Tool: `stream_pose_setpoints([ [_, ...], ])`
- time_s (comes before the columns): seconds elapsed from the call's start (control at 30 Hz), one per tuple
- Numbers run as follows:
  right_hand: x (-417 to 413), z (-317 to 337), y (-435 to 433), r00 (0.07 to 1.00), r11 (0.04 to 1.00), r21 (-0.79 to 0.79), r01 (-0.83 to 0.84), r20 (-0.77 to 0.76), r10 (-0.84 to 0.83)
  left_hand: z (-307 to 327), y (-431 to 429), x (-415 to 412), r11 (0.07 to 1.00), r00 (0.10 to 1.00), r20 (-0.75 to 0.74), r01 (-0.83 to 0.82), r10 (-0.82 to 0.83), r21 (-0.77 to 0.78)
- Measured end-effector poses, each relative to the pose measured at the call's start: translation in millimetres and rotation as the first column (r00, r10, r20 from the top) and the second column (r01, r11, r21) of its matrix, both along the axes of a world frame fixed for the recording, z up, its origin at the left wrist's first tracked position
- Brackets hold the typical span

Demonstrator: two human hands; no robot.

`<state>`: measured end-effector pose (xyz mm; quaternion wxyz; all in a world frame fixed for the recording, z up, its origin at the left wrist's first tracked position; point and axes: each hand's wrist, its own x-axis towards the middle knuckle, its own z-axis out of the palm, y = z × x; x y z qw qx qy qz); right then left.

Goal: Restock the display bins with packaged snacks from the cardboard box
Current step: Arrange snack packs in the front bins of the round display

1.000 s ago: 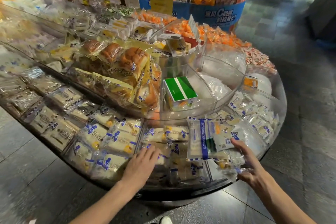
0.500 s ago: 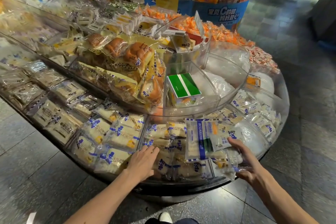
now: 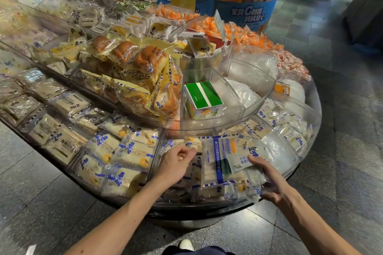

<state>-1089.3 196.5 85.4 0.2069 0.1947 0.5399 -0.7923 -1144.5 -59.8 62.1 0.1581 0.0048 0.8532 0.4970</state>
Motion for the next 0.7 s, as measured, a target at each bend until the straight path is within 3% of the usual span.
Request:
stream_pose_setpoints([
  [0.1,-2.3,-7.1,0.5,1.000,1.000,0.000,-0.029,0.007,0.029,15.2,21.0,4.2,0.968,0.956,0.278,0.026,-0.098,0.251],
  [0.2,-2.9,-8.7,2.8,0.999,0.999,-0.032,-0.041,0.004,0.041,9.2,33.6,8.1,0.946,0.921,0.375,-0.024,-0.105,0.325],
  [0.33,-0.8,-7.0,7.7,1.000,1.000,-0.027,0.001,-0.015,-0.002,-0.5,37.6,4.0,0.951,0.915,0.392,-0.028,-0.099,0.307],
  [0.43,-1.4,-13.5,18.2,0.998,0.998,-0.015,0.057,0.010,-0.057,5.0,30.9,-1.4,0.918,0.915,0.389,-0.060,-0.105,0.391],
  [0.7,-1.8,-27.7,41.7,0.999,0.992,-0.128,0.023,0.036,-0.018,36.0,20.8,-14.7,0.849,0.903,0.407,-0.101,-0.141,0.519],
])
